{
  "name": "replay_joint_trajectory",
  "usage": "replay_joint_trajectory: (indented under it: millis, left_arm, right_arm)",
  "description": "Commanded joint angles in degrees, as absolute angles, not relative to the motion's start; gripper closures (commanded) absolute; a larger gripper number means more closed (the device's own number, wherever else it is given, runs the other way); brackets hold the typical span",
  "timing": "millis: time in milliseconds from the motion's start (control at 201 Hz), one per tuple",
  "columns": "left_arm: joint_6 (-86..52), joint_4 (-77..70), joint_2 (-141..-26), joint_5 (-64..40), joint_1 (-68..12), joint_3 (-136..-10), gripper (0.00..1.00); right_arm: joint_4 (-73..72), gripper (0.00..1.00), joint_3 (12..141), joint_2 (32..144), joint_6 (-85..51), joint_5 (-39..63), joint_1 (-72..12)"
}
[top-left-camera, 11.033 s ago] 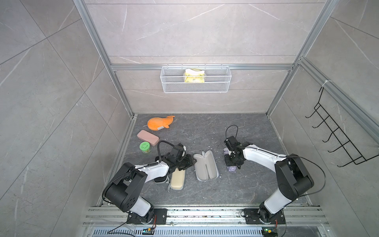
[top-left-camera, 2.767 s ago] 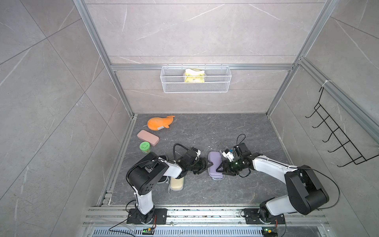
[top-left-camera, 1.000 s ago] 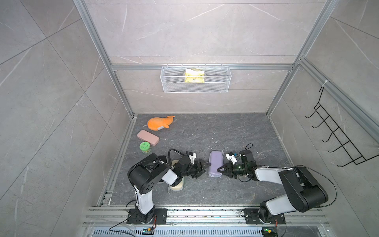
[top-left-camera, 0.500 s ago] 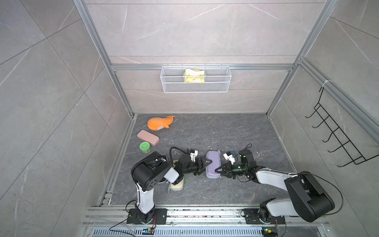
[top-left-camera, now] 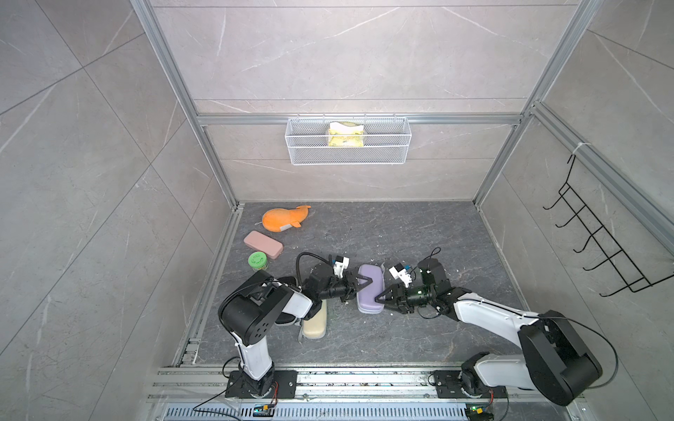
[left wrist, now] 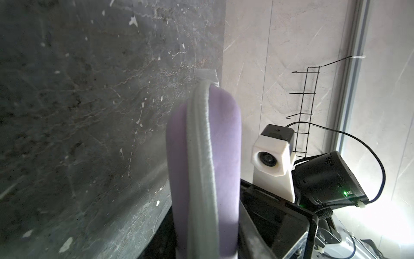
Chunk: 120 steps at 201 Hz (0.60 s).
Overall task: Put umbrellas into zippered umbrella sleeves
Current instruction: Pick up the umbrella sleeve at the center of the board, then zip the zipper on the umbrella sleeve.
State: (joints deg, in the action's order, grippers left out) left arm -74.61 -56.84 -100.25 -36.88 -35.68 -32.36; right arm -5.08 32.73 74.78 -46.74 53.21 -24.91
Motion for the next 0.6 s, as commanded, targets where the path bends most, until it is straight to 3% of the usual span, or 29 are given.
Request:
replay_joint_trajectory:
  millis: [0,119,264,443,592]
  left_arm:
    - [-66.47,-49.62,-92.48,-45.54,-31.31,-35.56,0.82]
    - [-55.30,-34.50,-86.01,-52.81,-29.16,-40.26,0.80]
    - [-44.94,-21.24,-81.22,-57.66,-28.05,-45.38,0.77]
    - [-37.84,-14.39,-77.99,-60.76,-27.64,-48.98,0.74]
    - [-37.83,-13.92,-77.30,-61.14,-27.68,-49.79,0.75]
  right_arm:
    - [1.24,0.50,37.86,69.50,-39.88,53.51,-20.42]
    - [7.74,0.52,41.04,66.80,-32.27,43.54,-19.25]
    - [-0.13,0.62,36.48,60.82,-23.16,31.02,-21.71]
    - [-12.41,0.63,29.19,53.91,-4.00,17.85,-31.85]
    - [-16.00,0.64,29.43,54.52,1.15,13.73,-36.12]
